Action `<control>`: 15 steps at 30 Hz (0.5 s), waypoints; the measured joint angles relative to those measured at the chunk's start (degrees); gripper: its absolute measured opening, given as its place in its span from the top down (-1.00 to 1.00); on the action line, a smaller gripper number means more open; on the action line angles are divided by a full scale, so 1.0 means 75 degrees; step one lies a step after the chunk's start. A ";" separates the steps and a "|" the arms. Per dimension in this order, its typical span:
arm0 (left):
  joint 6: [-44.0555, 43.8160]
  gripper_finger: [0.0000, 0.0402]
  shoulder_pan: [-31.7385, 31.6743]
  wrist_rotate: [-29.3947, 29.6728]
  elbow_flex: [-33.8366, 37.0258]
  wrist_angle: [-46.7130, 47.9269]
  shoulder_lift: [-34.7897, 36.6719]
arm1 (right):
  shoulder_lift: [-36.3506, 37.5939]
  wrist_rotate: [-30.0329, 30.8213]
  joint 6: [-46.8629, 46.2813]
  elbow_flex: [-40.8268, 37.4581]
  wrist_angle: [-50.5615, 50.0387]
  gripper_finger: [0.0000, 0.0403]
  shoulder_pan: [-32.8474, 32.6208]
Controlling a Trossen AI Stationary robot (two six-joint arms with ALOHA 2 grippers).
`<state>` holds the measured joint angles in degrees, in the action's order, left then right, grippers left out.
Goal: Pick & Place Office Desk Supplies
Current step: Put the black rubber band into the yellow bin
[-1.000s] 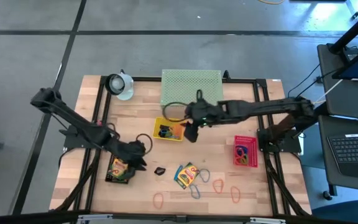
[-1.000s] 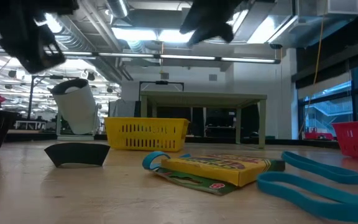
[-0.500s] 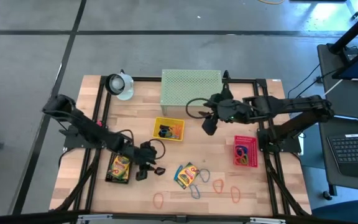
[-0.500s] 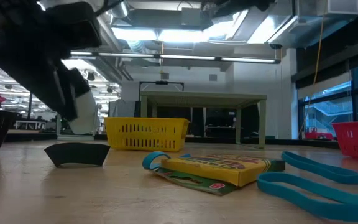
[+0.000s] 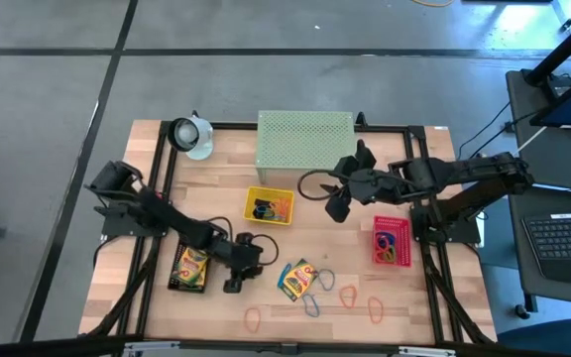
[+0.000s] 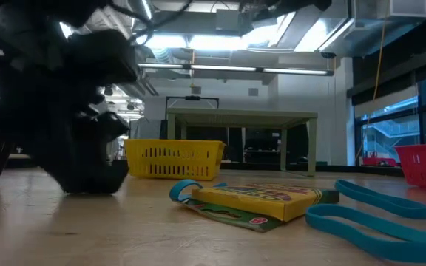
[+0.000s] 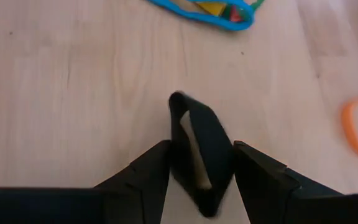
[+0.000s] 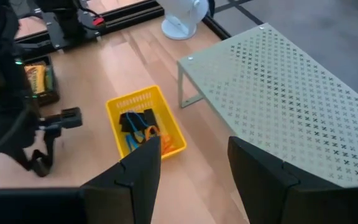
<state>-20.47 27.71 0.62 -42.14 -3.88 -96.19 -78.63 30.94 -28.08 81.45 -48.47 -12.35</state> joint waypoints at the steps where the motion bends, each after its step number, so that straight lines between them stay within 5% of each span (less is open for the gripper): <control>1: 0.0010 0.14 -0.0011 -0.0001 -0.0080 0.0018 -0.0108 | 0.0000 -0.0031 -0.0003 0.0000 0.0000 0.06 -0.0032; 8: -0.0158 0.21 -0.0010 0.0046 -0.0437 0.0384 -0.0735 | 0.0000 -0.0041 -0.0122 0.0000 -0.0059 0.06 -0.0234; 15: -0.0485 0.91 -0.0118 -0.0142 -0.0438 0.0854 -0.0524 | 0.0000 -0.0041 -0.0201 0.0000 -0.0173 0.06 -0.0354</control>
<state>-24.11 26.83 -0.44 -45.43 2.53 -100.12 -78.63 30.63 -29.58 81.45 -49.77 -15.00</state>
